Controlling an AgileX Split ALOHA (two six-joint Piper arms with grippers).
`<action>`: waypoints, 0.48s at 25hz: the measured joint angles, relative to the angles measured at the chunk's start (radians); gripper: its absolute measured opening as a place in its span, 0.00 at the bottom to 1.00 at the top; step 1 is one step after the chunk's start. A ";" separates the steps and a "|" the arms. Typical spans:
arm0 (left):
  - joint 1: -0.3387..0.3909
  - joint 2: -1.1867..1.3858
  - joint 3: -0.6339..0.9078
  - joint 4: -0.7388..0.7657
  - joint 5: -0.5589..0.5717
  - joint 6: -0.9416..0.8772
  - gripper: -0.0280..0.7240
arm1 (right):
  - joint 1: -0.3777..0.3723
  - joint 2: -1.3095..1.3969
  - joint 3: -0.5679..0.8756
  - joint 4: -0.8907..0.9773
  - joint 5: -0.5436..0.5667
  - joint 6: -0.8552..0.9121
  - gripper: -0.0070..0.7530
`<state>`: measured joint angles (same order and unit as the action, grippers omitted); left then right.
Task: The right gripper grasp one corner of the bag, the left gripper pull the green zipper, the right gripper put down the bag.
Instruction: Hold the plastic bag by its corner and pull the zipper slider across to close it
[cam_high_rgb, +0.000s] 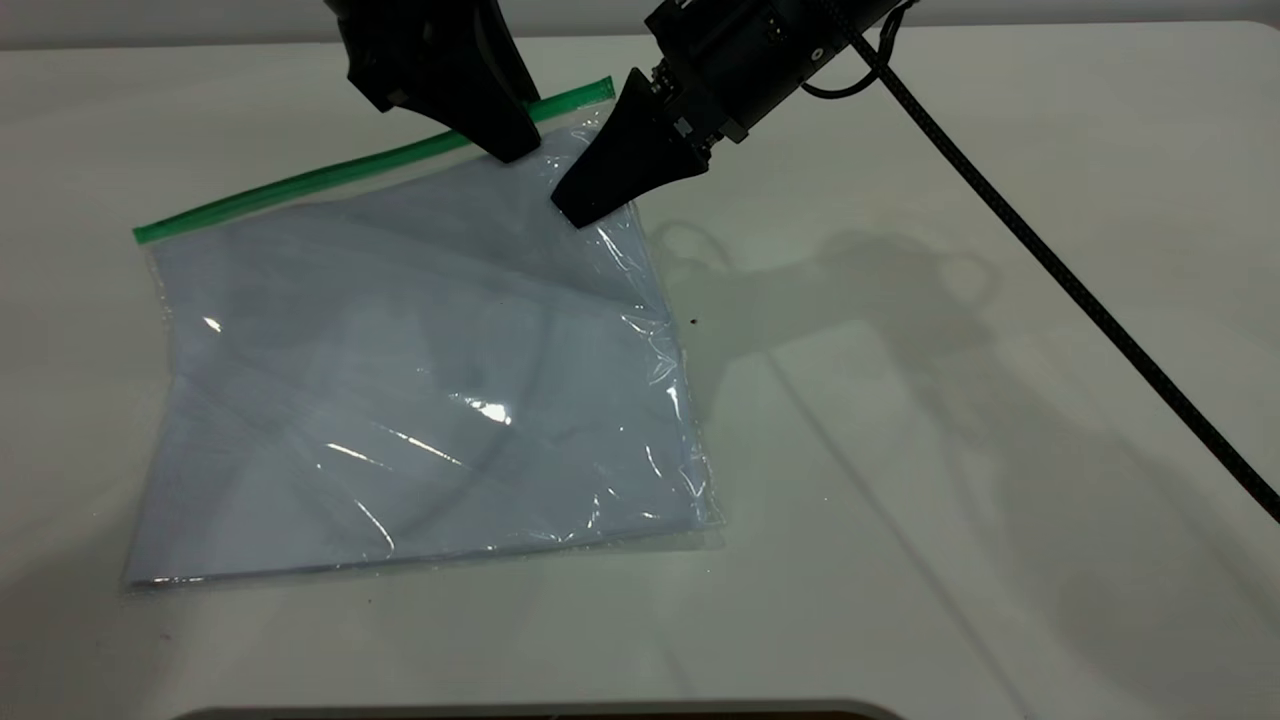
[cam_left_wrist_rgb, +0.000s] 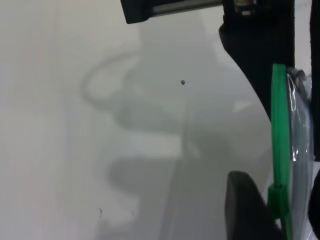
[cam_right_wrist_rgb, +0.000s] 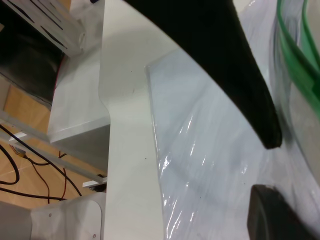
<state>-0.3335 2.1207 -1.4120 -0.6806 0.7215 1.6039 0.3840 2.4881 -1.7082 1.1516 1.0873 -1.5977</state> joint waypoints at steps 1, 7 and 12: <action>0.000 0.002 0.000 -0.001 0.001 0.000 0.47 | 0.000 0.000 0.000 0.000 0.000 0.000 0.05; 0.000 0.006 0.000 -0.019 0.009 0.006 0.31 | -0.004 -0.001 0.000 0.000 -0.001 0.000 0.05; 0.001 0.007 0.000 -0.033 0.012 0.037 0.28 | -0.005 -0.001 0.000 0.001 -0.001 0.000 0.05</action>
<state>-0.3327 2.1276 -1.4120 -0.7137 0.7339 1.6404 0.3792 2.4873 -1.7082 1.1528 1.0866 -1.5977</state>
